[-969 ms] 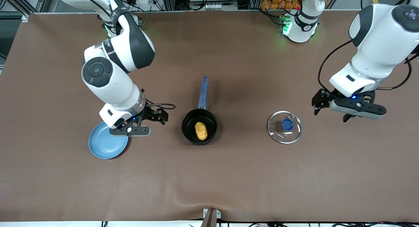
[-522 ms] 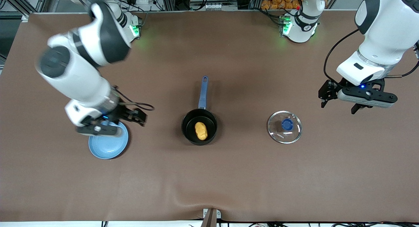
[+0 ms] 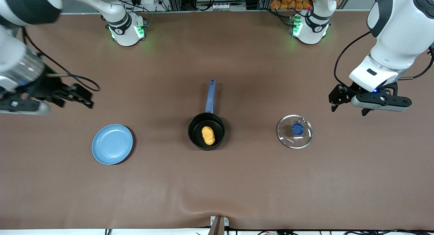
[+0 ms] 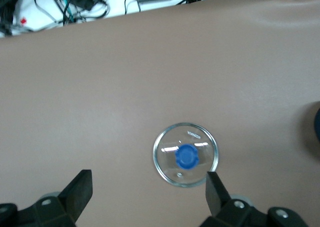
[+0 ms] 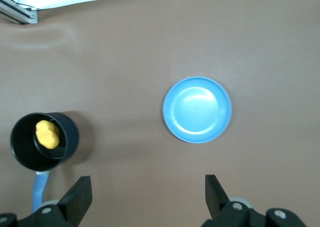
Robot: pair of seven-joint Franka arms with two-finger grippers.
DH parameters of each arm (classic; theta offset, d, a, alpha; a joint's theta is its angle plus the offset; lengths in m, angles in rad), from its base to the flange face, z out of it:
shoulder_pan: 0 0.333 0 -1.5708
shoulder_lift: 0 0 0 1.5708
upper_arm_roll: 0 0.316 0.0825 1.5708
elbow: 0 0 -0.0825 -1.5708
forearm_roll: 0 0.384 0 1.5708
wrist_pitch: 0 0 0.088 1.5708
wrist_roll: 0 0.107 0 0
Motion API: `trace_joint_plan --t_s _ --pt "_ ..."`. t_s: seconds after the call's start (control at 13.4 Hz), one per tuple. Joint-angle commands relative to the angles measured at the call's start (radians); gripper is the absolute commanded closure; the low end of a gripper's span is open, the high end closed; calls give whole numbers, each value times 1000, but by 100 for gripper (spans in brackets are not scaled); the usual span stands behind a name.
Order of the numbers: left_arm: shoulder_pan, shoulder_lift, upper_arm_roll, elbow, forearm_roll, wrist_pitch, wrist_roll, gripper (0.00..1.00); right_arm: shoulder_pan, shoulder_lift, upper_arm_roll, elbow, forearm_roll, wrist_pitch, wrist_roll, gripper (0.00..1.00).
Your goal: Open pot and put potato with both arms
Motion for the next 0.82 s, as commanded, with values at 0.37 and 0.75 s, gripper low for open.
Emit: trace_joint_plan --t_s 0.37,0.75 --pt "-100 -11 64 89 -7 -105 -54 0 -23 -64 21 -44 -60 -6 -26 0" --pt "-103 -8 83 94 -4 -105 -52 0 -25 -49 21 -45 -60 -2 -15 0"
